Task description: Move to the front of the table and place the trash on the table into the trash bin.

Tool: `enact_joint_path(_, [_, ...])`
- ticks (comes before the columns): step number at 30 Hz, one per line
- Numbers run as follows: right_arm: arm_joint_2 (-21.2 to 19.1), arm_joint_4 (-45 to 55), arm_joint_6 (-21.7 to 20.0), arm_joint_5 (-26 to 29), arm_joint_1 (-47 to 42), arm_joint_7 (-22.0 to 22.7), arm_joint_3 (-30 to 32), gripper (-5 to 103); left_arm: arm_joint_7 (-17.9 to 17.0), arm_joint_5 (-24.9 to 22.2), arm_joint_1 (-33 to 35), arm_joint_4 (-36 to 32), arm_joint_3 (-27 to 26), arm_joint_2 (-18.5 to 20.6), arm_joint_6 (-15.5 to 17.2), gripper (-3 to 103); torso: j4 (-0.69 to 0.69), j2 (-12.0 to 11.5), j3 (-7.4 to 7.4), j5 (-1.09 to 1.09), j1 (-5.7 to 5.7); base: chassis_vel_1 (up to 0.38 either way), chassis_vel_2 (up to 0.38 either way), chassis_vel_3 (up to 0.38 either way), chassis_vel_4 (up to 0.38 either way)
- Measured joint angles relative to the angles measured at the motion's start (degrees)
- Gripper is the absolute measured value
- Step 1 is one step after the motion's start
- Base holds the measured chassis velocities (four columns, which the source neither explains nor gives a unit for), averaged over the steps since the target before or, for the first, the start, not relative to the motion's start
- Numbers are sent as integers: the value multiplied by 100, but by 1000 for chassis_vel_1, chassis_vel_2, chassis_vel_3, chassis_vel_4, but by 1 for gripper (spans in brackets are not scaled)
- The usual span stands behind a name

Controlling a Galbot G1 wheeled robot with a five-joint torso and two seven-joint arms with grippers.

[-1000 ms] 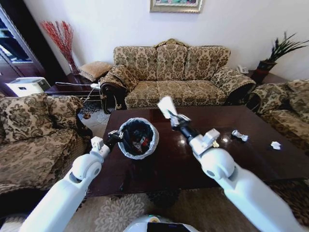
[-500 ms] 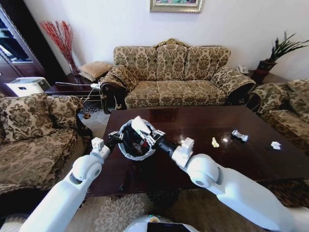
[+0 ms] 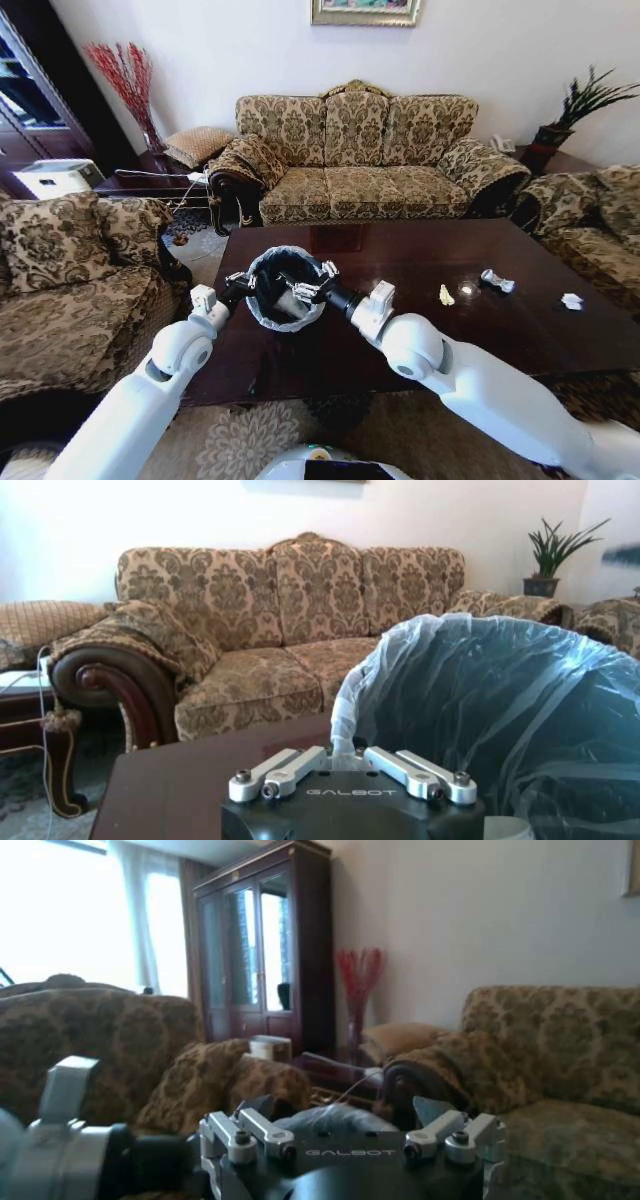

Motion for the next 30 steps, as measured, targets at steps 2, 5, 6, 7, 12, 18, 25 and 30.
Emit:
enact_joint_path(2, [-41,-80,103,-35,-152,355,303,97,-2,4,39,-12,-40,-2,0,2,1,0,0,-1,0,0,0,0,0])
enact_joint_path(5, [-86,-278,254,-317,-490,719,680,99,-22,15,86,-29,-74,-5,-9,2,1,0,0,0,0,0,0,0,0])
enact_joint_path(6, [-97,-464,375,-532,-760,819,946,99,-40,20,118,-40,-92,-5,-24,2,0,0,0,0,0,0,0,0,0])
enact_joint_path(7, [-94,-646,470,-713,-1003,890,1170,100,-48,21,140,-48,-108,-5,-38,2,-1,0,0,1,0,0,0,0,0])
enact_joint_path(12, [113,-1204,582,-1195,-1864,1042,2104,100,-54,25,195,-82,-145,-12,-102,2,-2,0,0,3,0,0,0,0,0])
enact_joint_path(18, [289,-1432,186,-1328,-2514,1035,3041,100,-12,21,252,-119,-181,-9,-129,2,-1,0,0,0,-1,0,0,0,0])
enact_joint_path(25, [334,-1500,166,-1361,-2688,965,3256,100,-7,22,260,-125,-158,-13,-139,2,1,0,0,0,-1,-5,-3,8,5])
enact_joint_path(30, [313,-1659,175,-1361,-2646,852,3327,100,-6,22,281,-177,-153,3,-139,2,1,0,0,-1,-1,-80,-112,113,102])
